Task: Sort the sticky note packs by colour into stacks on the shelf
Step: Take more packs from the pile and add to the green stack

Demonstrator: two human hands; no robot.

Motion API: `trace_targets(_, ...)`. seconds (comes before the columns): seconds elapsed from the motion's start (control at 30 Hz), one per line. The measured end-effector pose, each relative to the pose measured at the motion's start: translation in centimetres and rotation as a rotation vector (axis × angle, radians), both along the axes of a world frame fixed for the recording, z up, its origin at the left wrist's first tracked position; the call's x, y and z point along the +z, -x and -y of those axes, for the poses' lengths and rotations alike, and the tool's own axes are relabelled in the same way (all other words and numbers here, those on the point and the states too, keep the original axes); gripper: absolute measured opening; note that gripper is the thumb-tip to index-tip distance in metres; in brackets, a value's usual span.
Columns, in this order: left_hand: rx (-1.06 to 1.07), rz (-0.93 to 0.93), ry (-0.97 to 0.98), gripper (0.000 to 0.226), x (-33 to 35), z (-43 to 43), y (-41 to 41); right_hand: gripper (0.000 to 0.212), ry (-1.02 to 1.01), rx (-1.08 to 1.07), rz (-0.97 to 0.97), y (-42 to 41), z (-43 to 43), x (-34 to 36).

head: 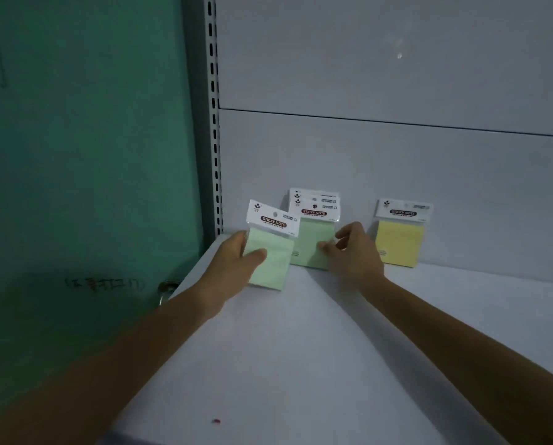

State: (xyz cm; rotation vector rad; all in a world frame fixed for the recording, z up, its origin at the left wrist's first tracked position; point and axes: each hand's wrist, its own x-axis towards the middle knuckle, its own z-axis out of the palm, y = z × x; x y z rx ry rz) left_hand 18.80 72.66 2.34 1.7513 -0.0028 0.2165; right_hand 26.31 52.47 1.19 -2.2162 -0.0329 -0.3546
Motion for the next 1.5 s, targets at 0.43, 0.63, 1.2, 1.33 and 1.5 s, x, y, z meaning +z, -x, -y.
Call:
trace_targets(0.43,-0.117,0.193,-0.295,0.024,0.1,2.4,-5.2,0.039,-0.433,-0.192,0.152,2.2,-1.5,-1.4)
trace_targets(0.63,-0.096,0.238,-0.214,0.028,-1.9,2.7,-6.6,0.023,-0.226,-0.106,0.103,2.0,-1.3,-1.8)
trace_targets(1.2,-0.072,0.17,-0.649,0.043,-2.5,3.1,-7.6,0.085,0.203,0.116,-0.012,1.8,-1.8,-2.2)
trace_targets(1.33,-0.083,0.151,-0.619,0.04,-2.5,3.1,-7.5,0.082,0.252,0.066,0.003,1.5,-1.7,-2.7)
trace_targets(1.5,-0.144,0.138,-0.441,0.046,-2.4,3.1,-7.5,0.075,0.308,-0.04,0.071,1.2,-2.1,-2.8)
